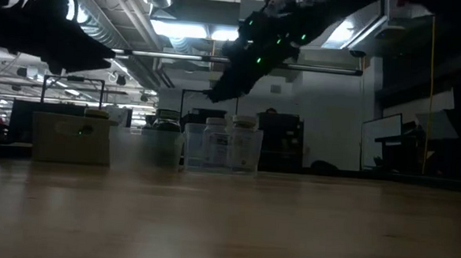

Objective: Sort spices by type
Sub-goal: Return to Home Position

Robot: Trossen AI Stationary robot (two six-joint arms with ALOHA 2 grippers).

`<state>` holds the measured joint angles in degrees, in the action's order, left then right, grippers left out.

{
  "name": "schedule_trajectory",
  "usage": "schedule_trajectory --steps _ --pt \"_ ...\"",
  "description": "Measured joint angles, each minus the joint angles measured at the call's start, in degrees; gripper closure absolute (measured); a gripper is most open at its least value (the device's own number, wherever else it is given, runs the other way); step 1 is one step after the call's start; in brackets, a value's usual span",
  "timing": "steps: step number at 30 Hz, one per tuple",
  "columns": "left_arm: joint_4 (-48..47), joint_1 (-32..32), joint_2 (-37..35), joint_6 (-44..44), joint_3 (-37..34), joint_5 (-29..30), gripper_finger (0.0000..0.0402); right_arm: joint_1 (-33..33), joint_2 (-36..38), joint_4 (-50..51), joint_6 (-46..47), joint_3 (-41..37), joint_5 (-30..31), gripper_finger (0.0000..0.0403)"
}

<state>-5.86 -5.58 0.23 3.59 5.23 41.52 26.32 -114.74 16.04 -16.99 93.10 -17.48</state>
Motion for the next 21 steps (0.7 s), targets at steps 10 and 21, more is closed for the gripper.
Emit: schedule_trajectory --steps 10,21 --pt "-1.76 0.0 0.0 2.67 0.0 -3.49 0.0147 0.82 11.1 11.4 -0.04 -1.98 -1.35 0.012" --pt "-1.69 0.0 0.01 2.61 -0.02 -4.18 0.0147 0.73 30.64 -3.8 9.52 -30.79 4.41 0.012"
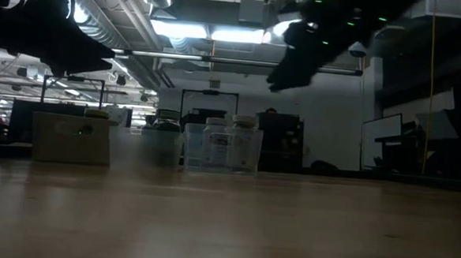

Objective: Sort spices by type
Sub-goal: Return to Home Position

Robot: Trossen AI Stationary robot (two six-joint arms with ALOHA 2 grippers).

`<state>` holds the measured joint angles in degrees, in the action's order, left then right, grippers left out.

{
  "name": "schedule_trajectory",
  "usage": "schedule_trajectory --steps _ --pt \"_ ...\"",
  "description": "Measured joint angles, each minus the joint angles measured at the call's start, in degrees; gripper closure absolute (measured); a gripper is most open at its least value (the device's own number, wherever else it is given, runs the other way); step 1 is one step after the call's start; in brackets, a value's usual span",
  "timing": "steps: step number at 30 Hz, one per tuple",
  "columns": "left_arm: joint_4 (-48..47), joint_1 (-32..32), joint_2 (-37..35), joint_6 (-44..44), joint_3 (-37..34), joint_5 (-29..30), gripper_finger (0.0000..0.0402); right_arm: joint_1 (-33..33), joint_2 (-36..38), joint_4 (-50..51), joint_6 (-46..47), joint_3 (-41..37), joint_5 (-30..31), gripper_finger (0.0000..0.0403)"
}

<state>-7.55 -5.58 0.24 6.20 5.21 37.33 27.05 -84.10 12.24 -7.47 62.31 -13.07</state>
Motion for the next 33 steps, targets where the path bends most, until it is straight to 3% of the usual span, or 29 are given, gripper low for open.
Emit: schedule_trajectory --steps 7,14,24,33 --pt "0.61 0.0 -0.01 -0.15 0.0 0.03 0.0147 -0.02 17.28 -14.53 9.36 -22.42 3.5 0.012" --pt "0.64 0.0 -0.01 0.22 -0.02 0.05 0.0147 -0.02 35.45 -20.13 14.52 -38.84 7.14 0.012" --pt "0.67 0.0 -0.01 2.79 -0.02 0.07 0.0147 -0.09 55.32 -21.73 16.24 -51.32 6.85 0.012" --pt "0.6 0.0 -0.01 2.8 -0.02 0.1 0.0147 -0.09 64.76 -22.57 16.23 -59.65 6.55 0.012"
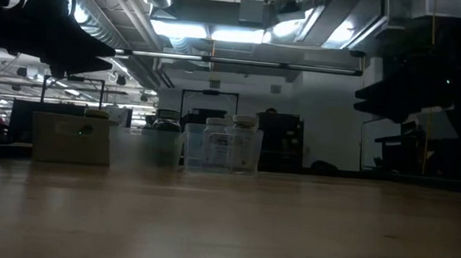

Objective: Sort spices by type
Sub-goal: Return to Home Position

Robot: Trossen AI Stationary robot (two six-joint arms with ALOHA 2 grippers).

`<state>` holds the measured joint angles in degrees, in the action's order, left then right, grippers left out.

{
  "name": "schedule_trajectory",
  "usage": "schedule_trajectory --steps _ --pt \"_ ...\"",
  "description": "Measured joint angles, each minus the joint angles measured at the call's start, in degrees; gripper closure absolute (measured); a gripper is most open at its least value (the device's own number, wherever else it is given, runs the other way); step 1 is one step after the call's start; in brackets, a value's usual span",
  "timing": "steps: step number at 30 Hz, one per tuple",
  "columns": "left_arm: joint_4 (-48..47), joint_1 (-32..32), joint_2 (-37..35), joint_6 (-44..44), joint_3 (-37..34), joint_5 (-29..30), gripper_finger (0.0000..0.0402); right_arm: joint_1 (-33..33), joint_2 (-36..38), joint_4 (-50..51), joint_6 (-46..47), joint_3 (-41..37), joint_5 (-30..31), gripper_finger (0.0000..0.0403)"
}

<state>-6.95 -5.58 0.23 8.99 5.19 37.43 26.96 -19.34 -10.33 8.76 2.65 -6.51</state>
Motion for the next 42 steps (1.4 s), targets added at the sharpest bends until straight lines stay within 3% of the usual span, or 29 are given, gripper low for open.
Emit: schedule_trajectory --steps 11,23,42 --pt "-0.23 0.0 0.0 1.38 -0.02 0.02 0.0147 -2.76 1.62 1.25 -3.37 -1.99 -1.04 0.012" --pt "0.79 0.0 0.75 1.55 -1.49 -1.59 0.0147 -11.73 1.6 1.76 -4.65 -2.09 9.5 0.012" --pt "0.65 0.0 0.79 -3.14 -1.51 -1.68 0.0147 -11.58 1.6 7.95 -4.73 -2.18 8.93 0.012"
